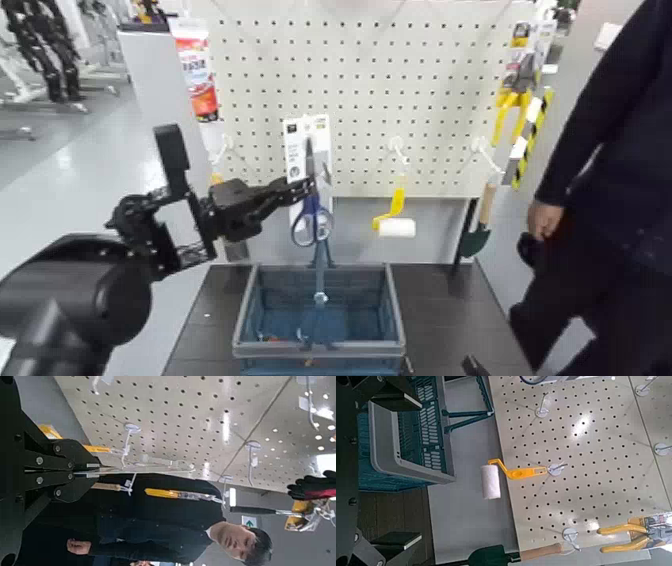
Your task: Put the blue scissors into the crate.
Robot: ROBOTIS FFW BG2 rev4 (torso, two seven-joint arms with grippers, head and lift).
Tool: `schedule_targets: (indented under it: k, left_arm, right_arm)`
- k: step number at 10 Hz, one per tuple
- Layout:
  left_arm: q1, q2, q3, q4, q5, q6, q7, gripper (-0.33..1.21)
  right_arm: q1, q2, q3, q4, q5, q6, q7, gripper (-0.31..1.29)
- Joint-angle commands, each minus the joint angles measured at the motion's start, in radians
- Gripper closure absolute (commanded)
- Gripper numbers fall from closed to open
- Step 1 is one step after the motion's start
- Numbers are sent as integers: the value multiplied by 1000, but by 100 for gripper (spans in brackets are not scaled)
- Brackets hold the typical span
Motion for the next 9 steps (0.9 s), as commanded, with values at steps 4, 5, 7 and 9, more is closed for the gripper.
schedule_targets:
  k: [4,5,7,9]
  left_arm:
    - [57,2,58,63,-55,25,-38,118]
    - [61,2,62,88,-63,15,-44,118]
    - [72,0,72,121,-75,8,-51,118]
    - [66,2,62,187,-82,-20,-61,118]
  right_arm:
    - [0,0,2,0,0,2,3,15]
    - [0,0,3,0,0,2,3,15]
    - [-2,0,2,0,0,2,5,15]
    - [-2,2,2,0,0,2,8,15]
